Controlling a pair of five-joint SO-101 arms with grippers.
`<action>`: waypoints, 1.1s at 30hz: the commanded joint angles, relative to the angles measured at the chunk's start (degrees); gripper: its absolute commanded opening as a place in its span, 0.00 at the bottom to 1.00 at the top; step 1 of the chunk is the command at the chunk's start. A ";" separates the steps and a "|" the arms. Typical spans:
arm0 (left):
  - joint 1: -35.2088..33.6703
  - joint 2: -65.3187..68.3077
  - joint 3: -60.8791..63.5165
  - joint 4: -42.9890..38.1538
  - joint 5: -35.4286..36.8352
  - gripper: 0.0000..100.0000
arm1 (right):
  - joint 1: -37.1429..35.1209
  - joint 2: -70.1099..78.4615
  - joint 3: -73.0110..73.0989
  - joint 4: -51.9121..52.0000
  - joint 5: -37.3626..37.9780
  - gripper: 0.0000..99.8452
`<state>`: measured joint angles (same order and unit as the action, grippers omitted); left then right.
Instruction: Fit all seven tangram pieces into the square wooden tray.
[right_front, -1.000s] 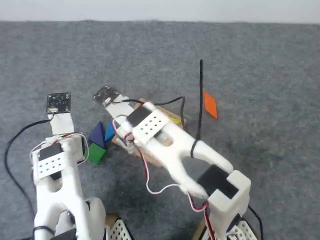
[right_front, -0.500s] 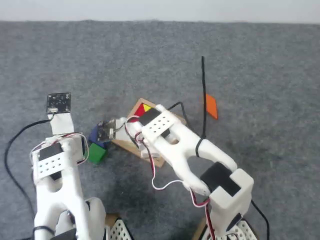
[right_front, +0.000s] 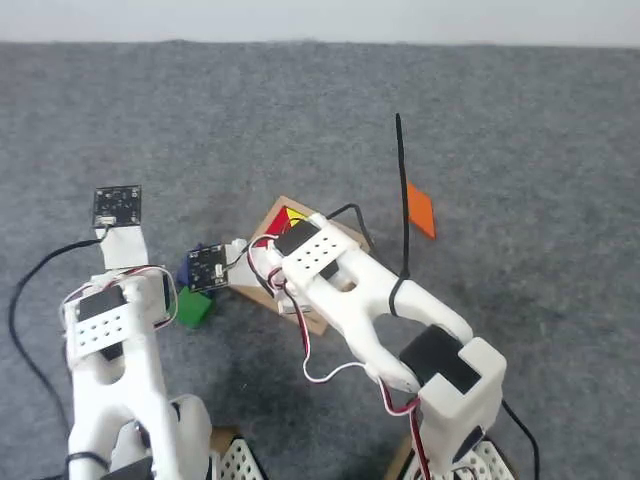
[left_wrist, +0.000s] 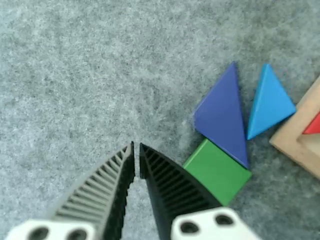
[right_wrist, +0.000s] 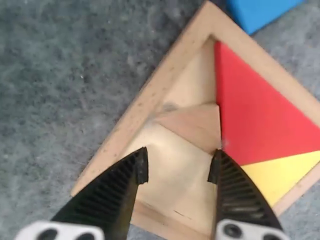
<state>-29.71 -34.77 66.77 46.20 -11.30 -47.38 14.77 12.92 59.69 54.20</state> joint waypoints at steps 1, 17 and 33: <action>-0.53 -1.67 -2.07 -1.32 0.26 0.01 | -0.40 -4.97 -1.32 2.59 1.76 0.20; -0.44 -1.67 -2.07 -1.32 0.26 0.01 | -0.40 5.58 -9.85 5.05 1.93 0.20; -0.44 -1.67 -2.07 -1.32 0.26 0.01 | -3.56 5.49 -10.02 14.64 -3.96 0.02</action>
<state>-29.71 -34.77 66.77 46.20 -11.30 -49.14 21.45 4.48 73.32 51.47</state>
